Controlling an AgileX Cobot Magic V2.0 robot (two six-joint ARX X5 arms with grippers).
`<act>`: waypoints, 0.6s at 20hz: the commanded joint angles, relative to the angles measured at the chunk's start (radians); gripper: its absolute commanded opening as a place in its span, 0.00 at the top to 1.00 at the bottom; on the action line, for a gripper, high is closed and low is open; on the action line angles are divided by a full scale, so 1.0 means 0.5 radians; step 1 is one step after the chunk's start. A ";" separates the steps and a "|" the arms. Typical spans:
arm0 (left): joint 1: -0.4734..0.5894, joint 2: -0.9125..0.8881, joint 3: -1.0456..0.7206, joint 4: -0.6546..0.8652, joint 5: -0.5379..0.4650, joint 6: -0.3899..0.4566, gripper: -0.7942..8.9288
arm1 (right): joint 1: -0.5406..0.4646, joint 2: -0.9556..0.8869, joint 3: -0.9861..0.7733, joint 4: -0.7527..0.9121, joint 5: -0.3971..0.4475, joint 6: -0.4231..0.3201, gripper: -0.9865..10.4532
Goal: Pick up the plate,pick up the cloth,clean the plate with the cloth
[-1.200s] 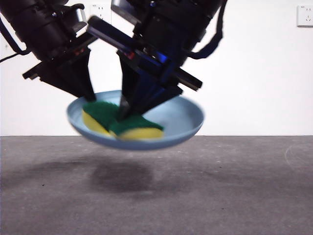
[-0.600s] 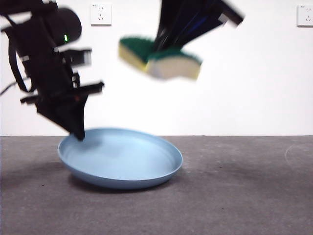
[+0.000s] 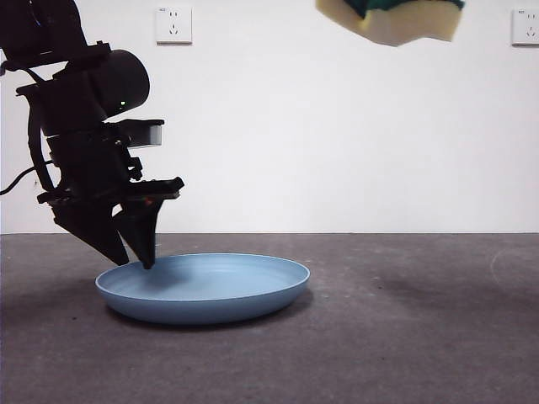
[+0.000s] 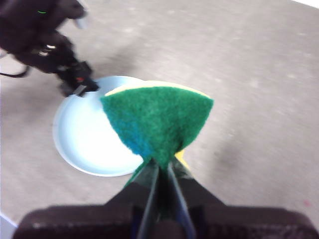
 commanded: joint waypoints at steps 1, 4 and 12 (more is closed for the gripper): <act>-0.002 0.013 -0.003 0.002 0.014 -0.007 0.44 | -0.026 0.011 -0.009 -0.016 0.006 -0.008 0.92; -0.028 -0.056 -0.003 -0.042 0.053 -0.094 0.44 | -0.093 0.047 -0.009 -0.016 0.006 -0.008 0.92; -0.119 -0.660 -0.087 -0.011 -0.163 -0.226 0.44 | -0.484 0.409 -0.009 -0.006 -0.159 -0.009 0.92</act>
